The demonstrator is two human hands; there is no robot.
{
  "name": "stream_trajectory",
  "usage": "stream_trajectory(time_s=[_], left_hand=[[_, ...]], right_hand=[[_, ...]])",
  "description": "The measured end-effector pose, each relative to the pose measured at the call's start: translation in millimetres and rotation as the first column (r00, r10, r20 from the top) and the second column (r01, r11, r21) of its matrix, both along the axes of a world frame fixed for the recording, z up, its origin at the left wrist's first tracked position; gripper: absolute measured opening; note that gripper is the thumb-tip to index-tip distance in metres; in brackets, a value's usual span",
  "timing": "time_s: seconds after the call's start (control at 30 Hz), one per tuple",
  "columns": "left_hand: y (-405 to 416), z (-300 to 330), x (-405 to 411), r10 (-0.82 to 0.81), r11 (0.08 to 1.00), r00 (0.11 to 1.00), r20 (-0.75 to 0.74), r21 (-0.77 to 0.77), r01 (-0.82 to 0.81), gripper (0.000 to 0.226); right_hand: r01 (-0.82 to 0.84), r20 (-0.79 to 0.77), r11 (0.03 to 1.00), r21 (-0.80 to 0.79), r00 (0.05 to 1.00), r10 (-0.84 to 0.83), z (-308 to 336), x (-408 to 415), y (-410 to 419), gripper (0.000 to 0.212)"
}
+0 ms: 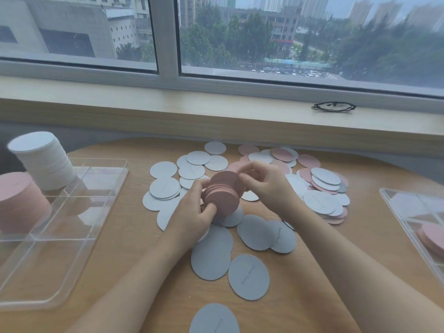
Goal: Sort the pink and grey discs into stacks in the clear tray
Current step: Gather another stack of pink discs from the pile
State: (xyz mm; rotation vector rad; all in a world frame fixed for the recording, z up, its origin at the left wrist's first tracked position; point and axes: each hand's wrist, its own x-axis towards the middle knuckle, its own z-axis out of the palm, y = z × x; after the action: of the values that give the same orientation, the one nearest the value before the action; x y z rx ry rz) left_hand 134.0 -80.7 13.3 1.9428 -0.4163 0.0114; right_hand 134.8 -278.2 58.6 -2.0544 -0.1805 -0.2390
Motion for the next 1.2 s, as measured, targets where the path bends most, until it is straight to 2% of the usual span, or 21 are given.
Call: stream_trajectory(time_s=[0.1,0.23,0.33,0.4,0.5,0.57,0.63,0.7,0.77,0.83,0.9,1.07,1.2], left_hand=[[0.2,1.5,-1.2,-0.019,1.0,1.0,0.019,0.003,0.019,0.052],[-1.5,0.9,-0.1,-0.025,0.998,0.997,0.077,0.06,0.021,0.042],[-0.2,-2.8,2.3,-0.033,0.995,0.998,0.054,0.096,0.027,0.042],[0.5,-3.0,2.8,-0.027,0.994,0.998,0.05,0.105,0.021,0.045],[0.7,-0.4,1.7,-0.033,0.996,0.999,0.04,0.089,0.029,0.047],[0.8,0.7,1.0,-0.037,0.997,0.999,0.022,0.072,0.035,0.042],[0.9,1.2,0.5,-0.037,0.997,0.999,0.016,0.064,0.035,0.041],[1.1,1.5,0.2,-0.038,0.998,0.999,0.014,0.058,0.037,0.041],[1.6,2.0,0.0,-0.035,0.998,0.999,0.009,0.055,0.034,0.04],[1.8,2.6,-0.4,-0.032,0.998,0.999,0.005,0.052,0.031,0.039],[1.8,3.4,-1.0,-0.032,0.998,0.999,-0.002,0.046,0.032,0.039],[1.3,3.1,-0.9,-0.023,0.999,1.0,-0.003,0.049,0.023,0.038],[1.2,-0.4,0.5,-0.005,0.999,1.0,-0.009,0.05,0.005,0.058]], right_hand=[[-0.054,-0.085,0.998,0.035,0.995,0.057,-11.6,-2.1,2.0,0.021],[-0.061,-0.075,0.996,-0.061,0.996,0.057,-9.8,5.0,-5.4,0.032],[0.043,-0.04,0.984,-0.174,0.998,-0.051,-8.5,21.3,-14.0,0.025],[0.152,0.022,0.9,-0.409,0.987,-0.157,-13.4,39.8,-20.7,0.022],[0.17,-0.032,0.67,-0.723,0.96,-0.278,-19.7,63.7,-25.7,0.052],[0.154,-0.034,0.523,-0.838,0.943,-0.332,-22.3,72.8,-24.8,0.064],[0.152,-0.022,0.455,-0.877,0.935,-0.354,-24.9,78.8,-22.9,0.065],[0.159,-0.033,0.492,-0.856,0.933,-0.359,-24.3,81.5,-21.1,0.063],[0.181,-0.062,0.622,-0.761,0.936,-0.348,-22.0,80.4,-21.0,0.055],[0.215,-0.075,0.792,-0.571,0.947,-0.312,-19.4,73.9,-22.0,0.035],[0.236,-0.06,0.896,-0.377,0.959,-0.278,-15.0,62.6,-21.2,0.018],[0.106,-0.006,0.992,-0.066,0.994,-0.107,-4.5,26.2,-16.9,0.012],[-0.02,-0.001,1.0,-0.01,1.0,0.02,-3.4,6.2,-16.9,0.011]])
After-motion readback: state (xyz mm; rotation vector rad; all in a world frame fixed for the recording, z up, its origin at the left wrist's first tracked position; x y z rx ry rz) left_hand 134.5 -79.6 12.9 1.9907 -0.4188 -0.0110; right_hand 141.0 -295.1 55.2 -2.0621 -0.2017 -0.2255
